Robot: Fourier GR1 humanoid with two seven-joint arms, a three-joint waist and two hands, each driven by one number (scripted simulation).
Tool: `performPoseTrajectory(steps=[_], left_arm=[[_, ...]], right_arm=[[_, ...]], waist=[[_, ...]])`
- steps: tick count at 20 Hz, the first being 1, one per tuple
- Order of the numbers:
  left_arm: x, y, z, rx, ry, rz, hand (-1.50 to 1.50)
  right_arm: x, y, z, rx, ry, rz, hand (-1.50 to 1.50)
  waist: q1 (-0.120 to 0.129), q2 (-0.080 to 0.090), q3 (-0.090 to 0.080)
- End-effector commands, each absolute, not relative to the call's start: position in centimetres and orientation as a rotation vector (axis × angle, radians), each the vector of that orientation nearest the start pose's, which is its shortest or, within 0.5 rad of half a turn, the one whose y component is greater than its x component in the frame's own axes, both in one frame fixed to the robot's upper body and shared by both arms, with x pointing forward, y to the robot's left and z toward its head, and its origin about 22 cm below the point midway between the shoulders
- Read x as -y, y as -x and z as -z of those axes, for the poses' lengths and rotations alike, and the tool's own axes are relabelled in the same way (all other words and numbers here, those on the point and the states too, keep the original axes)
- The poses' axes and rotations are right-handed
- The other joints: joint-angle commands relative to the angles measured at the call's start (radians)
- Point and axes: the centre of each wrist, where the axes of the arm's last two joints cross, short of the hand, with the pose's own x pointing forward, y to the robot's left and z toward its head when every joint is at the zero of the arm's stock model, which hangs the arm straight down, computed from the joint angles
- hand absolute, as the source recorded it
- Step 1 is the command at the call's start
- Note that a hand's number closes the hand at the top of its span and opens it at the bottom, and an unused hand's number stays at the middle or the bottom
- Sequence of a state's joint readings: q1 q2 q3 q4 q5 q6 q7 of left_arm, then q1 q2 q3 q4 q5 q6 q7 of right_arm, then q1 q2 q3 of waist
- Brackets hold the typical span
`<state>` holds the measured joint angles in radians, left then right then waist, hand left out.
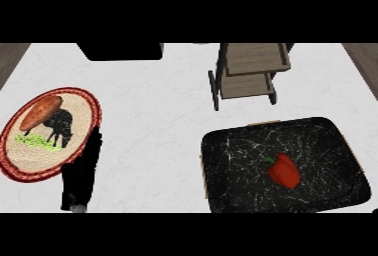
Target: Pick the bell pepper from the tray and place it in the tiered basket
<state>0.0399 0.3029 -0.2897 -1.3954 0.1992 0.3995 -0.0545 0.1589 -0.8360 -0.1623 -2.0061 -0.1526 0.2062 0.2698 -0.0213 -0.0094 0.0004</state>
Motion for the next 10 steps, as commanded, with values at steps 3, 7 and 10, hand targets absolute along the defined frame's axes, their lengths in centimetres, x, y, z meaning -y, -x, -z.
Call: performPoseTrajectory(steps=[3, 7, 10], left_arm=[[-25.5, -21.4, 4.8, 1.300, -0.268, 0.003, 0.00], [-24.6, -20.5, 5.6, 1.298, -0.254, 0.017, 0.00], [-23.2, -21.7, 5.5, 1.320, -0.258, 0.034, 0.00]], right_arm=[[32.1, -18.0, -20.1, 1.290, 0.723, -0.890, -1.50], [28.8, -16.5, -20.2, 1.296, 0.775, -0.868, -1.50], [27.6, -18.0, -18.2, 1.257, 0.818, -0.901, -1.50]], waist=[[0.015, 0.007, -0.002], [0.018, 0.007, -0.001], [0.029, 0.011, -0.001]])
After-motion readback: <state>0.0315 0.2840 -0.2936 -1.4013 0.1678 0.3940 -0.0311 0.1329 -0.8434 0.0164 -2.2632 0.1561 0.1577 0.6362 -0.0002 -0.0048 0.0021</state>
